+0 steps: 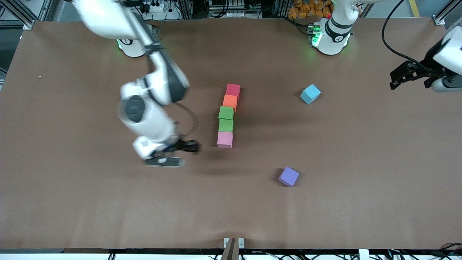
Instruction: Arrange blocks into number 1
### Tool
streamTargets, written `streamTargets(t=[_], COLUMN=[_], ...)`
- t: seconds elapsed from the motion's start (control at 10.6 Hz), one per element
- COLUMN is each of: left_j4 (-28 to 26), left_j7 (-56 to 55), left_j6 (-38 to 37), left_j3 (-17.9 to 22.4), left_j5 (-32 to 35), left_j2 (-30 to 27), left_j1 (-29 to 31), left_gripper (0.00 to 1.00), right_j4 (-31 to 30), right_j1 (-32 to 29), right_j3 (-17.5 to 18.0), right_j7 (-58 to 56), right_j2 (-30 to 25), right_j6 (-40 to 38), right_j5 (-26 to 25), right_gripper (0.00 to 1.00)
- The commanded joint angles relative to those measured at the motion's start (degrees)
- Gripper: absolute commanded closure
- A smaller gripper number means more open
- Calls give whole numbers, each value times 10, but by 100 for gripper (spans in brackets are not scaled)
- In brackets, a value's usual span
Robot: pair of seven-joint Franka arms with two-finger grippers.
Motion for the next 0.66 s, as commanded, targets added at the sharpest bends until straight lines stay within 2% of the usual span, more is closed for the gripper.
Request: streamTargets(t=[0.0, 0.28, 0.57], left_j4=[-16, -11, -4], left_j7=[19, 21, 22], left_j6=[11, 9, -3], left_j3=[-6, -7, -7], left_j5=[15, 15, 14], left_j2=[-14, -16, -16], left_j1=[5, 2, 3], left_gripper=[0, 0, 0], right_j4=[-83, -153, -186], right_j1=[-104, -193, -216], right_j3=[19, 46, 74], right_j7=[-90, -153, -153], right_j2=[-67, -128, -216], right_j6=[-17, -20, -58], right_j5=[-90, -105, -128], right_gripper=[0, 0, 0])
